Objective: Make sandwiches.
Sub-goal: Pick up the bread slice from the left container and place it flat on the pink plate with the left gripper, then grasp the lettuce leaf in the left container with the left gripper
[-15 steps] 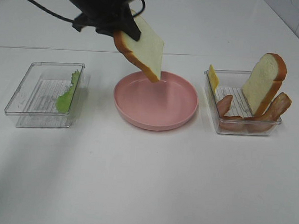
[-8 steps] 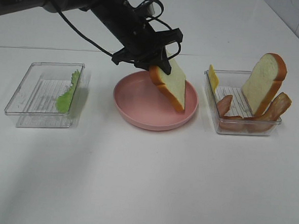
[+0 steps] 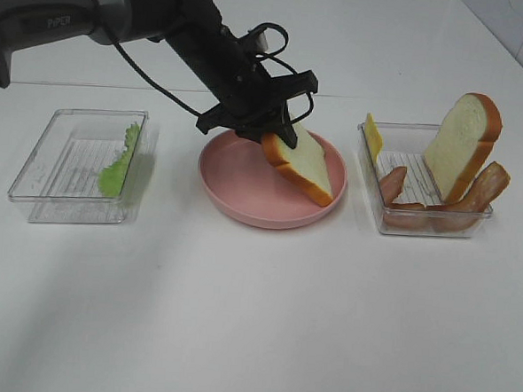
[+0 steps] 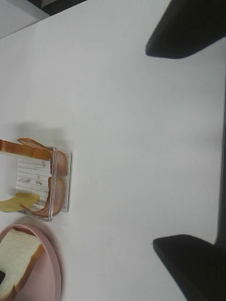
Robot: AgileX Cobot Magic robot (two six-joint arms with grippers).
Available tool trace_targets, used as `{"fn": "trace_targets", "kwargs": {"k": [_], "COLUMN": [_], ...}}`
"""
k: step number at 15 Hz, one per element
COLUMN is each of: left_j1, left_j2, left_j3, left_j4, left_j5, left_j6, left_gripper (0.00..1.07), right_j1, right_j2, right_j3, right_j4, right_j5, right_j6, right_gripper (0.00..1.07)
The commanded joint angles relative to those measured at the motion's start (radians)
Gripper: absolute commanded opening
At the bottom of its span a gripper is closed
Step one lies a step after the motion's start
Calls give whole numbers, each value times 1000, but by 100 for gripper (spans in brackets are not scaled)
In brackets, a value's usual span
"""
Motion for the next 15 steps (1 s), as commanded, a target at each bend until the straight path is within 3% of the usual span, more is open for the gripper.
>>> {"fn": "trace_targets", "kwargs": {"k": [1,3,4,5,6,9,10,13,15], "left_j1": [-10,-10,-10,-10,-10,-10,-10,-9,-6], "left_j2": [17,17,17,17,17,17,13,-26,-107], "left_j3": [4,-15,-29,-84,-124,-230,-308,-331,-323], "left_j4": [15,38,56,134,191,330,408,423,499], "left_j5": [47,66,66,98,141,293,375,375,375], "left_j6": [-3,-30,-47,-61,-77,-110,-116,-110,-92], "left_gripper": [19,54,62,87,92,92,92,92,91], "right_j1": [-4,-4,-4,-4,-4,-4,-4,-4,-4], "right_j2": [-30,-30,-30,-30,-30,-30,-30,-30,-30], "right_j3": [3,3,3,3,3,3,3,3,3], "right_j4": [-4,-4,-4,-4,-4,-4,-4,-4,-4], "right_j5": [-2,-2,-2,-2,-2,-2,-2,-2,-2], "right_j6": [-6,-6,-6,-6,-6,-6,-6,-6,-6], "right_gripper": [99,99,99,99,99,99,99,99,99]}}
